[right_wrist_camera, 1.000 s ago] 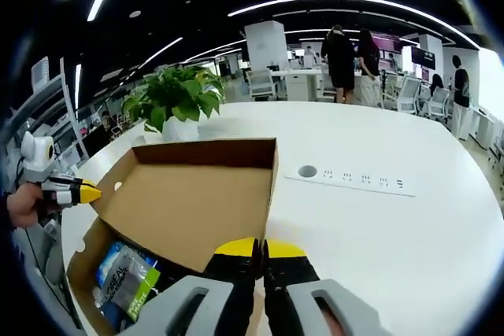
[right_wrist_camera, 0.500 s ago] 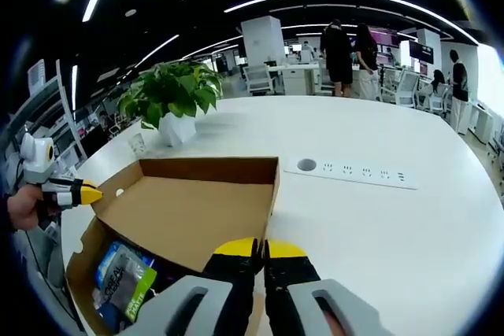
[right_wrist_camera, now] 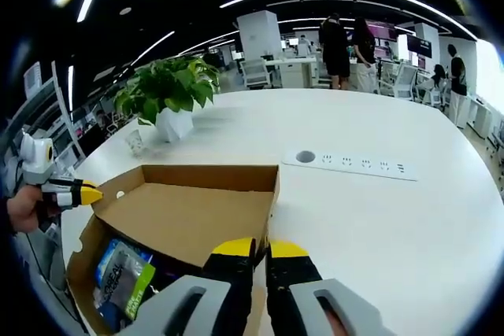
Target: Operate the shoe box by opening the lid, removing the specified soft item, and placing it in the target area until the item is outside and the box remains undamaged.
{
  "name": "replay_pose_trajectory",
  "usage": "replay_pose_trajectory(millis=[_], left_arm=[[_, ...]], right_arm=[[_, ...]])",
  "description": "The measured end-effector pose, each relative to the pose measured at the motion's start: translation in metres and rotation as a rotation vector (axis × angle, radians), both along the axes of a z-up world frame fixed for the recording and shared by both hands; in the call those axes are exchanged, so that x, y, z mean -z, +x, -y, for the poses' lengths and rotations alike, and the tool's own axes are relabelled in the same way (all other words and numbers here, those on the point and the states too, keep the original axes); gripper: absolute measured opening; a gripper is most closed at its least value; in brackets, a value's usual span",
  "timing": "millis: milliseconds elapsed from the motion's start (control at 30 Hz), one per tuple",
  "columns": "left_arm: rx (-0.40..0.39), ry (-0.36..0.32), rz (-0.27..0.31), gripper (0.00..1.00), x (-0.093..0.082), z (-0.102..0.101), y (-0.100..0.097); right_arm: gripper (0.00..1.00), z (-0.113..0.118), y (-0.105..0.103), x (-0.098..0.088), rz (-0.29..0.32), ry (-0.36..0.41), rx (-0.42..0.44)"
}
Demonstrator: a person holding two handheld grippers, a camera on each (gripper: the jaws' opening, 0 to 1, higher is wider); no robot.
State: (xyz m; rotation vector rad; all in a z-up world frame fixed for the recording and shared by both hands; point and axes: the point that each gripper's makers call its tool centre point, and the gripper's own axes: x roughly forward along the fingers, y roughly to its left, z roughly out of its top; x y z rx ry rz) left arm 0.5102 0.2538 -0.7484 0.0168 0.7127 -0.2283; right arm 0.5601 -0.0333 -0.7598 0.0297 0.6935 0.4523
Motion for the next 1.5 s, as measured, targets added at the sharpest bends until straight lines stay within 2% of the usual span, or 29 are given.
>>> replay_pose_trajectory(millis=[300,700,1233,1367,1500], left_arm=[[-0.003,-0.013,-0.020,0.07,0.005,0.001,-0.005],[0.002,-0.023,-0.034,0.06,0.004,0.003,-0.019],[-0.036,-0.064,-0.013,0.11,-0.011,-0.007,-0.048],[-0.038,-0.080,-0.007,0.13,-0.013,-0.008,-0.052],[-0.031,-0.096,0.002,0.16,-0.018,-0.002,-0.064]], right_arm=[[0.00,0.000,-0.006,0.002,-0.018,-0.005,-0.003],[0.00,0.006,-0.021,-0.001,-0.028,-0.003,-0.006],[0.07,0.029,-0.045,-0.019,-0.007,0.010,-0.005],[0.08,0.031,-0.056,-0.022,-0.012,0.040,-0.005],[0.10,0.031,-0.069,-0.025,-0.014,0.068,-0.013]])
